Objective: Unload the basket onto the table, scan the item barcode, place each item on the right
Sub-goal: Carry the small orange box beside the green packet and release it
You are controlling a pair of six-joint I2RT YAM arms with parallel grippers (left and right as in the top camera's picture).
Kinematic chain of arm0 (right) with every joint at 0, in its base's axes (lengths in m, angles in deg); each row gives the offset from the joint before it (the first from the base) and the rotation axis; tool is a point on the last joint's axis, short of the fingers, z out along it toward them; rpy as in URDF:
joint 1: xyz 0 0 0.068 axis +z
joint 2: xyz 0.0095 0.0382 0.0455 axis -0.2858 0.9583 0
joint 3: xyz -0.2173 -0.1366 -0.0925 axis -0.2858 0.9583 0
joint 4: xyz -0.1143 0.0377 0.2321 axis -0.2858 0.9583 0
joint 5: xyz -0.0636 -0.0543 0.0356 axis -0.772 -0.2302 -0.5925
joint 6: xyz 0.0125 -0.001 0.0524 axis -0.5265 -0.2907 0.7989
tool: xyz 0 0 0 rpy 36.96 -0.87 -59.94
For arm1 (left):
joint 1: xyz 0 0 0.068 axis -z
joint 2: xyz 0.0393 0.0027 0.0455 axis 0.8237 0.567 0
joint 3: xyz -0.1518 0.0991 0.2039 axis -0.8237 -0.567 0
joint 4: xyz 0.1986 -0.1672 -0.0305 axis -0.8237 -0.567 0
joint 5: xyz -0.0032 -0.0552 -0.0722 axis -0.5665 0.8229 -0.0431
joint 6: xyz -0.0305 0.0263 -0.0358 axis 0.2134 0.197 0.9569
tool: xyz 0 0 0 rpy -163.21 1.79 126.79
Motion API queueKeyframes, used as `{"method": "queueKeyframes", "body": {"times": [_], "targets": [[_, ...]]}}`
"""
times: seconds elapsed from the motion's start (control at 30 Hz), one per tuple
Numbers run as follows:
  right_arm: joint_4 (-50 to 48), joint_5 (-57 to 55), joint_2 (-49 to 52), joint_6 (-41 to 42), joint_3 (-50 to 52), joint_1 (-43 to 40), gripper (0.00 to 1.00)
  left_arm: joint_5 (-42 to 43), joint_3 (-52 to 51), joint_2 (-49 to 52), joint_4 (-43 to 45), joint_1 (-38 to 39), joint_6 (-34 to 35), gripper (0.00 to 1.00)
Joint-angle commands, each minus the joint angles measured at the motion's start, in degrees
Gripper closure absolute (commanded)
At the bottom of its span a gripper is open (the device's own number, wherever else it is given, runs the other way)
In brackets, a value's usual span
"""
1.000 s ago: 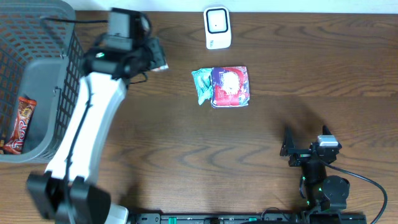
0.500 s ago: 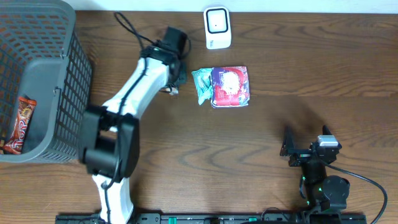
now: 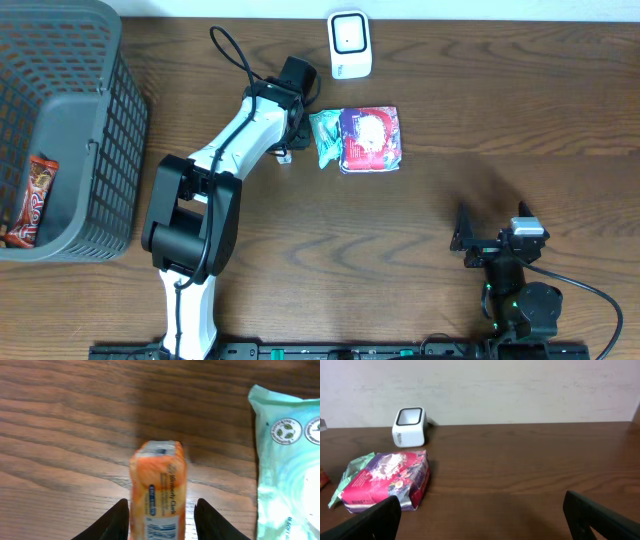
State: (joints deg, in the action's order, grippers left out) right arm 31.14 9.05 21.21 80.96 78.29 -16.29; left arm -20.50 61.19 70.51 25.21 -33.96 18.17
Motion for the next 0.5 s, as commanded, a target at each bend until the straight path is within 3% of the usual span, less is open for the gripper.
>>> {"method": "queueKeyframes", "body": {"times": [0.0,0.23,0.47], "targets": [[0.2,-0.1,-0.3,-0.8,0.2,-0.2,0.01,7.4,0.5,-1.2,1.0,-0.1,-0.6,0.58],[0.2,-0.1,-0.3,-0.8,0.2,-0.2,0.01,20.7,0.5,-3.4,6.4,-0.2,-0.6,0.58],[0.2,-0.1,-0.3,-0.8,0.2,-0.2,0.01,8.5,0.5,-9.7,7.2,-0.7,-0.7,0.53]]}}
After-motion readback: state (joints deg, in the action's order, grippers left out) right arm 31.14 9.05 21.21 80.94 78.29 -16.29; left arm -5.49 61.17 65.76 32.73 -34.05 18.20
